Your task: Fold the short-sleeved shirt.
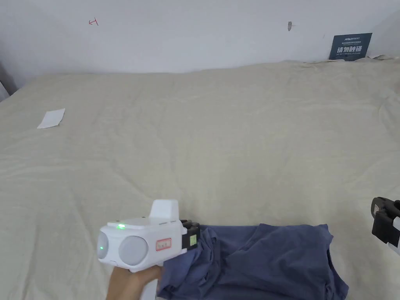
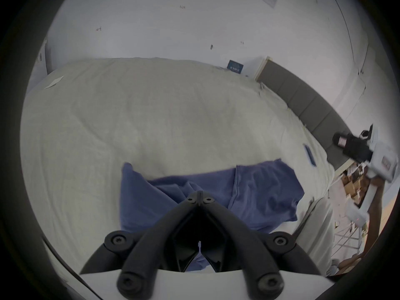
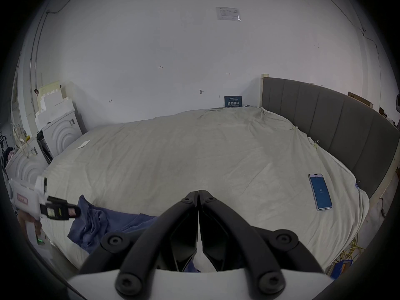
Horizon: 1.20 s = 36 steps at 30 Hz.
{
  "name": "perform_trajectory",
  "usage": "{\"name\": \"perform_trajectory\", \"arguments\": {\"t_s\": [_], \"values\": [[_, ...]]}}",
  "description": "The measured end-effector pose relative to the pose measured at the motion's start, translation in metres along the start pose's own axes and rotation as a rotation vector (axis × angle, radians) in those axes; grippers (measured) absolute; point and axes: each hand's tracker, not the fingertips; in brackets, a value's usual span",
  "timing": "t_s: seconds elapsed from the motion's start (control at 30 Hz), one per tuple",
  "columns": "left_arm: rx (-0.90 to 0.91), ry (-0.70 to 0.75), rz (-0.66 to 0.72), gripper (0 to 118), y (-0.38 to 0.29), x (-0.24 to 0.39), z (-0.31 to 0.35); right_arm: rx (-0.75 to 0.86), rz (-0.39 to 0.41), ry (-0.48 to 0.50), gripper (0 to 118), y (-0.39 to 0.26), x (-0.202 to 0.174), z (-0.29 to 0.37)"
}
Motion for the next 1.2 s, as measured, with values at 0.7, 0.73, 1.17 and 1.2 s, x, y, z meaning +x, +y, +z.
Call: {"name": "perform_trajectory", "arguments": {"t_s": [0.7, 0.73, 1.17, 1.2], "values": [[-0.189, -0.069, 0.271, 117, -0.012, -0.122, 0.002, -0.023, 0.02, 0.014, 1, 0.0, -0.008, -0.006], [-0.178, -0.065, 0.274, 117, -0.013, -0.124, 0.001, -0.025, 0.02, 0.014, 1, -0.001, -0.009, -0.006], [-0.288, -0.056, 0.285, 103, -0.021, -0.135, -0.037, -0.037, 0.02, 0.009, 1, -0.004, -0.007, -0.007], [-0.294, -0.053, 0.279, 97, -0.022, -0.133, -0.037, -0.038, 0.02, 0.009, 1, -0.005, -0.007, -0.007]]}}
